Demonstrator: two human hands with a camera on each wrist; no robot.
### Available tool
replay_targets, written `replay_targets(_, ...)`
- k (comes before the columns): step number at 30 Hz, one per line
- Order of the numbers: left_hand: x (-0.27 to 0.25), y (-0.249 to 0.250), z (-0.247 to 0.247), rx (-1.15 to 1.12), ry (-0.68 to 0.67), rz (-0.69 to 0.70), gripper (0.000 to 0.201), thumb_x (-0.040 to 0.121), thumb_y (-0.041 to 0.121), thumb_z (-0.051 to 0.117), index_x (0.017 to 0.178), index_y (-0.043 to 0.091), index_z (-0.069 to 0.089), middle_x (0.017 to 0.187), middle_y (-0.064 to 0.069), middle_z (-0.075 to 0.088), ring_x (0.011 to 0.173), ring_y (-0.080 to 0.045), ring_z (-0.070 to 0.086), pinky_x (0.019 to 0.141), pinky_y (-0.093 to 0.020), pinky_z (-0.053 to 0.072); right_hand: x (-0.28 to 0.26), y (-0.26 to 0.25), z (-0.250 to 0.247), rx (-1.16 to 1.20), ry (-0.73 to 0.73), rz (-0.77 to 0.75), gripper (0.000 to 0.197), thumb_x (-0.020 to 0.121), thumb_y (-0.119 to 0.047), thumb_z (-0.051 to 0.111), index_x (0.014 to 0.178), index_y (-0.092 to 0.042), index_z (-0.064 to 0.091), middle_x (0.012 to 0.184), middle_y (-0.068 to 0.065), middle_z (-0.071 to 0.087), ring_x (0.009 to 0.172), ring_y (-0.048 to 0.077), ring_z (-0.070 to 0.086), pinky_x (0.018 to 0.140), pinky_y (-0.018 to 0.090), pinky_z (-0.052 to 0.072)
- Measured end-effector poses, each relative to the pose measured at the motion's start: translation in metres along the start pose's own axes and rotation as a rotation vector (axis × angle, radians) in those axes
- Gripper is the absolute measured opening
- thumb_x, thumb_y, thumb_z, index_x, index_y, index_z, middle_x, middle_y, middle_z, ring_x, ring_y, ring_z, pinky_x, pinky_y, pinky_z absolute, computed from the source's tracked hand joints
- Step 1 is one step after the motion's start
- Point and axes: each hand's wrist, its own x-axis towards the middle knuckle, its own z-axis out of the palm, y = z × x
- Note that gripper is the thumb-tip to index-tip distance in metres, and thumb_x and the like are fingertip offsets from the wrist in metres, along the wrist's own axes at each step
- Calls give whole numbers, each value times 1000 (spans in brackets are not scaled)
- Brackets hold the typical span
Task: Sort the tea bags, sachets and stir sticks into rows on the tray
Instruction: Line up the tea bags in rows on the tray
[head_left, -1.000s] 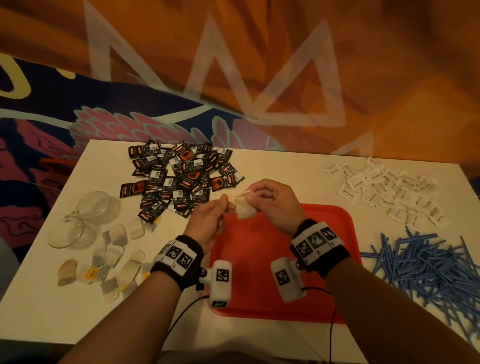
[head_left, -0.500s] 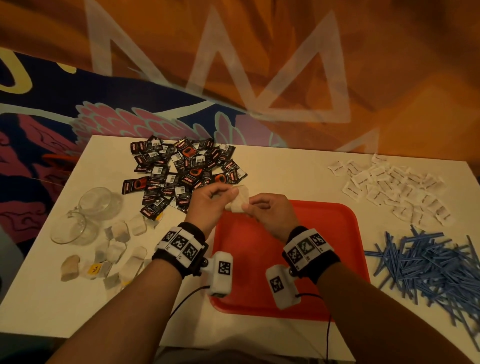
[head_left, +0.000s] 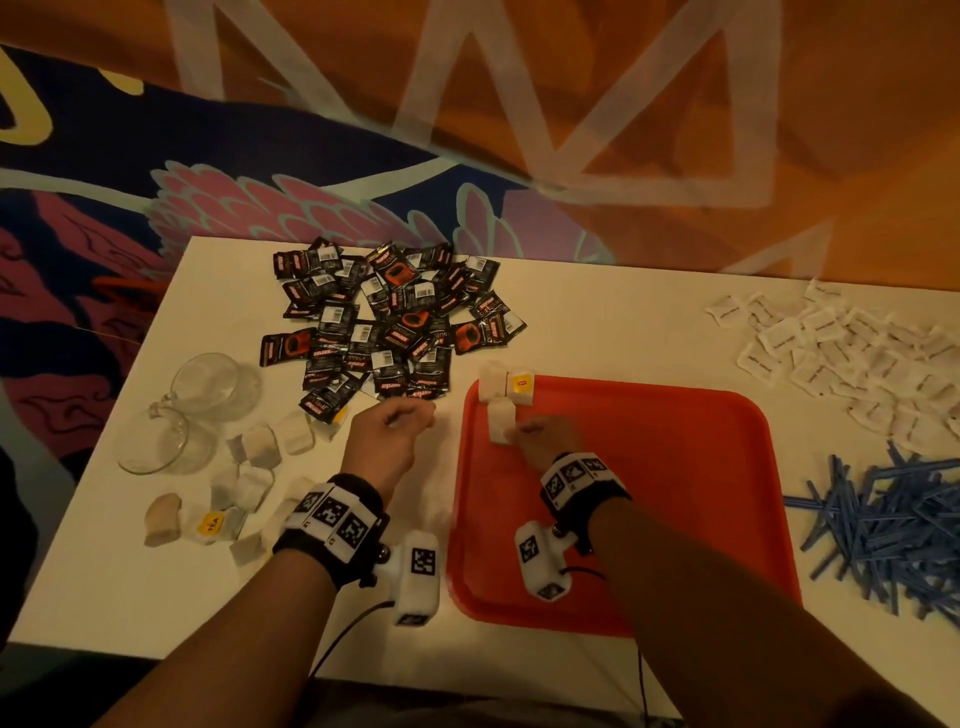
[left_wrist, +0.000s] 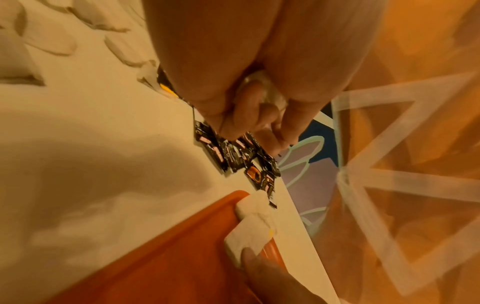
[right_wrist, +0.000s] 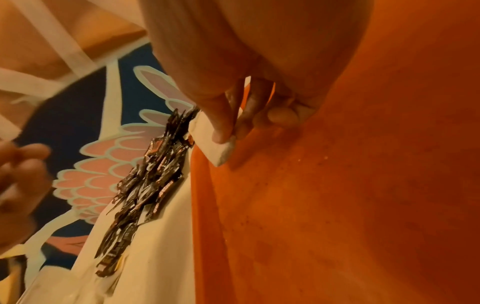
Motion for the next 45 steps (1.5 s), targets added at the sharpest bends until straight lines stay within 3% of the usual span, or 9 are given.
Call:
replay_targets(4,4,-5,-14,-17,11,-19,10,94,19,66,96,14,73,82,2,70,48,-6,41,47,-23,33,10,-16,9,47,-25,36,26,92,-27,64,116,-19,69,110,-1,63,105,21,59,88,30,47)
replay_targets(11,15,-14,-32,-24,26,-53,9,94,15,65,97,12,73,74,6,71,51,-12,36,47,-23,32,25,-30,18,-61,11,97,32,93,-32,62,122,-19,66,126,3,63,113,22,58,82,25,41)
replay_targets(15,17,-14,-31,-31,24,-54,8,94,14,65,95,13,73,73,6,70,48,-11,35,47,-23,32,26,-33,18,-116,31,103,31,94,-33,61,122,-19,66,125,3,63,113,22,58,88,28,45)
replay_targets(19,18,-13,-29,-55,15,-50,12,96,14,63,96,6,71,77,1,68,44,-9,34,45,-22,30,26,-29,19,-80,37,92,32,94,-32,62,124,-22,64,123,2,64,100,18,59,80,26,48)
replay_targets(26,15,-4,-15,-287,-77,-245,21,100,26,58,94,9,68,80,-2,63,49,-8,41,42,-18,32,17,-20,10,23,56,86,25,90,-32,66,114,-25,69,122,1,65,110,22,60,96,35,50)
replay_targets(30,9,9,-2,-636,-129,-437,30,101,31,53,90,5,65,73,-4,62,47,-9,52,42,-17,44,2,-27,-3,-8,51,-94,20,88,-31,69,106,-25,68,112,-6,64,101,11,58,82,22,45)
replay_targets(36,3,22,23,-786,-160,-478,42,104,35,46,93,-1,64,80,-12,62,68,-19,62,55,-26,57,-45,-40,-19,46,32,-535,18,78,-27,80,87,-28,64,80,-16,63,74,-1,56,63,14,44)
replay_targets(40,-8,32,38,-827,-229,-473,38,104,32,44,95,0,61,97,-19,68,86,-28,69,59,-32,60,-62,-41,-21,-156,53,-732,26,69,-38,83,85,-28,64,87,-10,57,83,6,48,67,20,35)
replay_targets(45,-16,36,50,-814,-274,-441,31,101,27,50,98,-1,62,96,-18,67,79,-25,68,64,-31,62,-69,-34,-31,-114,163,-727,9,83,-26,72,90,-20,72,91,-1,56,87,15,54,77,29,43)
